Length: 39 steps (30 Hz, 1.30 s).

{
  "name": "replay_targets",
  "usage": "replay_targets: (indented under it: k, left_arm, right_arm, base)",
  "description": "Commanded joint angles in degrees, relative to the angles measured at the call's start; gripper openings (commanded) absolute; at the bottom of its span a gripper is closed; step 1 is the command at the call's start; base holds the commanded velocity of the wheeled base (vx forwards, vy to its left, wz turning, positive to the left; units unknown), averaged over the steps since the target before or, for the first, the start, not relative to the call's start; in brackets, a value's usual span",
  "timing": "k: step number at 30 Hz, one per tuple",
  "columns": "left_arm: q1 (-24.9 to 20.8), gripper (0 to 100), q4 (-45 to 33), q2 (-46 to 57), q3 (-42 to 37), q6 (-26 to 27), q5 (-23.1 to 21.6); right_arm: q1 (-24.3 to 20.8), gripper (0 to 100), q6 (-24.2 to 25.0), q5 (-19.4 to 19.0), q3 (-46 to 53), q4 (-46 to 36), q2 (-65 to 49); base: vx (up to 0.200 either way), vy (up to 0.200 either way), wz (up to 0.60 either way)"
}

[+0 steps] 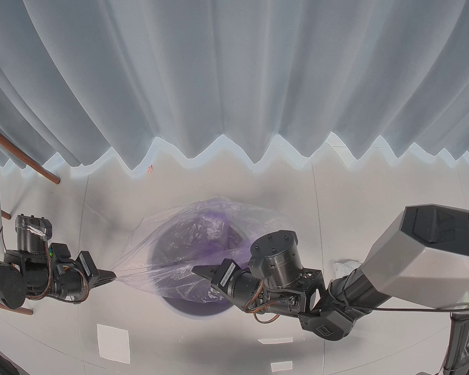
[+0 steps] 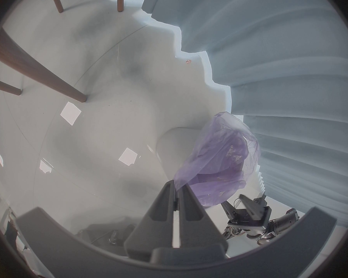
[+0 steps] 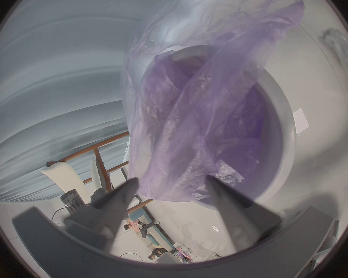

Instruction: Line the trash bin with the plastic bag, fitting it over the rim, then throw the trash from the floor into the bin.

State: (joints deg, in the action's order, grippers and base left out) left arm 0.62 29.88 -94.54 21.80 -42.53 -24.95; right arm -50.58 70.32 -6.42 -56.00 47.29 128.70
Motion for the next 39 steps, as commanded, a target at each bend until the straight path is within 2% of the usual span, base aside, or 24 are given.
replay_targets:
  k: [1,14,15,19,23,24,27,30,34,36,39]
  left_arm:
    - [-0.01,0,-0.08,0.93,-0.18,-0.01,-0.01]
    - [-0.01,0,-0.17,1.2,-0.44,-0.09,-0.01]
    - [-0.09,100,0.09,1.29,-1.14,-0.01,-0.01]
    - [-0.71,100,0.27,1.29,-2.2,0.35,-0.09]
    - [2.01,100,3.43,4.1,-1.58,0.17,-0.18]
    - [5.18,100,4.31,7.35,-1.58,0.26,-2.56]
    - [9.22,100,3.96,11.13,-0.26,0.26,-7.39]
    - [10.63,100,3.96,12.8,1.05,0.26,-8.8]
    - [10.28,100,4.4,12.89,2.02,0.61,-9.76]
    - [6.67,100,3.78,10.34,5.54,3.69,-11.78]
    - [2.45,100,3.61,5.07,8.53,8.96,-11.78]
  right_arm:
    - [0.13,0,0.0,-0.08,-1.13,-1.76,0.24]
    - [-0.13,0,-0.53,0.01,-0.33,-2.55,-0.82]
    - [-0.13,0,-0.53,0.01,-0.33,-2.46,-0.82]
    - [-0.13,0,-0.53,0.1,-0.33,-2.46,-0.73]
    - [-1.01,0,-1.06,0.36,2.39,-1.85,-0.99]
    - [-1.63,0,-2.55,0.36,4.5,-1.67,-1.78]
    - [-2.16,0,-4.31,0.62,7.22,-0.09,-2.4]
    - [-2.68,0,-5.01,1.41,9.51,2.55,-2.75]
    - [-3.03,0,-7.65,2.12,12.32,4.13,-3.45]
    - [-3.65,0,-9.14,2.29,13.9,5.36,-3.63]
    - [-3.65,0,-9.14,2.38,14.43,5.89,-4.33]
  base:
    - [0.0,0.0,0.0]
    - [0.0,0.0,0.0]
    - [0.0,0.0,0.0]
    - [0.0,0.0,0.0]
    - [0.0,0.0,0.0]
    - [0.0,0.0,0.0]
    - [0.0,0.0,0.0]
    - [0.0,0.0,0.0]
    - [0.0,0.0,0.0]
    - [0.0,0.0,0.0]
    - [0.0,0.0,0.0]
